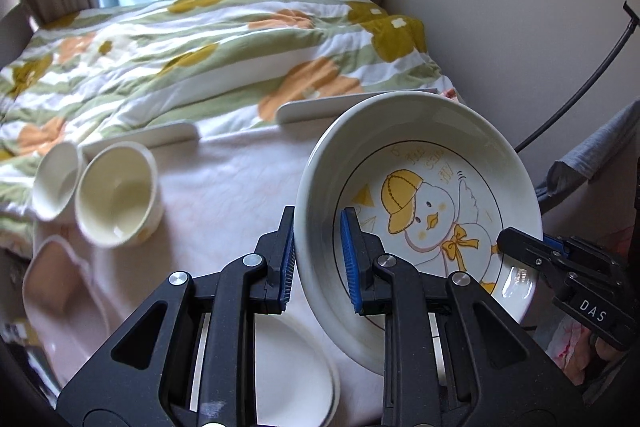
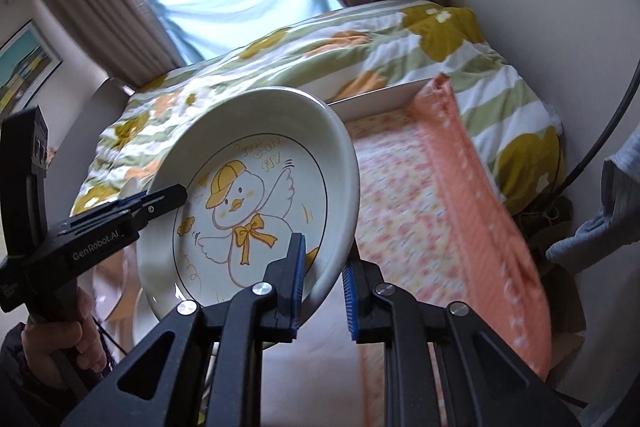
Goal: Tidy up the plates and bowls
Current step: 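Carry the small duck plate with both grippers and lower it onto the white plate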
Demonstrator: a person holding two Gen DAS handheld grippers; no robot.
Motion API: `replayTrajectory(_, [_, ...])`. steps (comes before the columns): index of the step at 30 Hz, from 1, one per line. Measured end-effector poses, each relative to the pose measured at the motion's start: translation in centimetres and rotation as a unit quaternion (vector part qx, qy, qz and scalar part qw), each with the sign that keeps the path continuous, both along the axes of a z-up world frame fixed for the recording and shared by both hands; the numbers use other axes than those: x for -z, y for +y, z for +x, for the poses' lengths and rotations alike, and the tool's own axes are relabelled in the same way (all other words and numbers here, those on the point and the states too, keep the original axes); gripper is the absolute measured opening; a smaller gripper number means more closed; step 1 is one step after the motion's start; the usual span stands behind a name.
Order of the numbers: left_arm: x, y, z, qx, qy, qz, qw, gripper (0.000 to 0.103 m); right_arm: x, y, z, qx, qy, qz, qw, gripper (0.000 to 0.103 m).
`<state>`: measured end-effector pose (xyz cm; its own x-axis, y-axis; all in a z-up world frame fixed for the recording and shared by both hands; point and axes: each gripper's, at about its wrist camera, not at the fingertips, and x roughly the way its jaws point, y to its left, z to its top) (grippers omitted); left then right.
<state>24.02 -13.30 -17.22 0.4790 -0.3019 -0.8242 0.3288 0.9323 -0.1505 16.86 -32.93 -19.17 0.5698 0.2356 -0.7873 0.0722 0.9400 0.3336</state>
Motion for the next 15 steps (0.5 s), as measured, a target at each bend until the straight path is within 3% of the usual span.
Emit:
replayTrajectory(8, [-0.2,7.1,-5.9,-0.054,0.002,-0.005,0.9985,0.019,0.5,6.0,-3.5,-0.051,0.009,0.009,0.999,0.016])
replayTrajectory(15, [2.5,10.8,-9.5,-0.127,0.037,-0.006,0.9913,0.019,3.1,9.5,-3.8,-0.111,0.039,0.002,0.993,0.016])
